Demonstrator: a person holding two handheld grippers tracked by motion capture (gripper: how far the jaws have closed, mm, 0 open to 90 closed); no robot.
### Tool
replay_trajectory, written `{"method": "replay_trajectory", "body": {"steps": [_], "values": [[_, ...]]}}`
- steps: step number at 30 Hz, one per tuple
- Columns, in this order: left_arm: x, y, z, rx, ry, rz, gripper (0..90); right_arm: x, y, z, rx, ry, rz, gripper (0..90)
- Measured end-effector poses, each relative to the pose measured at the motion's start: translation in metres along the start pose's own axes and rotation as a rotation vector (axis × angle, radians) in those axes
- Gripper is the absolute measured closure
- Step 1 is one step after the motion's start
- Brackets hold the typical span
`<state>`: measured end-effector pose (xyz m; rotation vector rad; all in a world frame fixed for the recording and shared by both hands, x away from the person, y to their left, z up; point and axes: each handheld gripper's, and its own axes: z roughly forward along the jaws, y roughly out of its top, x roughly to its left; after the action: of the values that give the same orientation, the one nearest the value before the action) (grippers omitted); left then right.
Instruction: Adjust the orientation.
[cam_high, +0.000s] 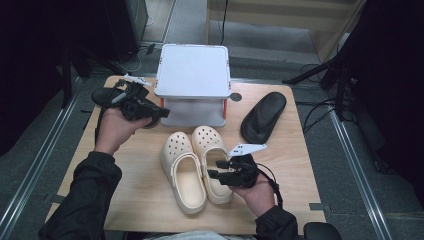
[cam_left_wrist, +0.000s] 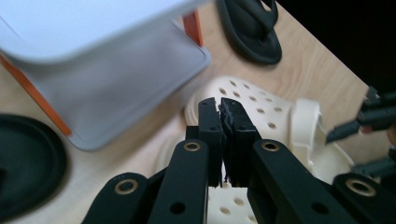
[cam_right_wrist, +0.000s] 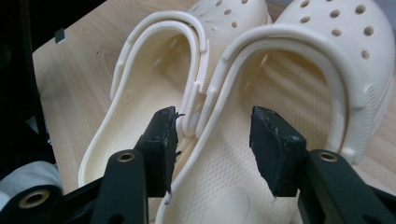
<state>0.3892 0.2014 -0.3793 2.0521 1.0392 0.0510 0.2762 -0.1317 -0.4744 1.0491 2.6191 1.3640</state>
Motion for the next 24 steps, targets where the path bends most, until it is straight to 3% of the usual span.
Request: {"method": "replay_trajectory", "body": {"steps": [5, 11, 14, 17, 19, 24], "values": [[0.011, 0.023, -0.002, -0.033, -0.012, 0.017, 88.3, 0.003, -0.003, 0.003, 0.024, -0.026, 0.011, 48.4], [0.02, 0.041, 0.004, -0.025, 0.035, 0.038, 88.4, 0.009, -0.005, 0.008, 0.027, -0.039, 0.016, 50.8], [0.024, 0.044, 0.012, -0.063, 0.027, 0.035, 89.4, 0.012, -0.005, 0.011, 0.03, -0.048, 0.012, 50.2], [0.028, 0.046, 0.02, -0.059, 0.031, 0.022, 90.0, 0.014, -0.005, 0.013, 0.032, -0.061, 0.019, 47.5], [0.034, 0.048, 0.022, -0.042, 0.066, 0.018, 90.0, 0.015, -0.006, 0.014, 0.029, -0.068, 0.026, 45.5], [0.041, 0.05, 0.025, -0.036, 0.075, 0.012, 89.9, 0.018, -0.007, 0.019, 0.036, -0.075, 0.048, 39.2]]}}
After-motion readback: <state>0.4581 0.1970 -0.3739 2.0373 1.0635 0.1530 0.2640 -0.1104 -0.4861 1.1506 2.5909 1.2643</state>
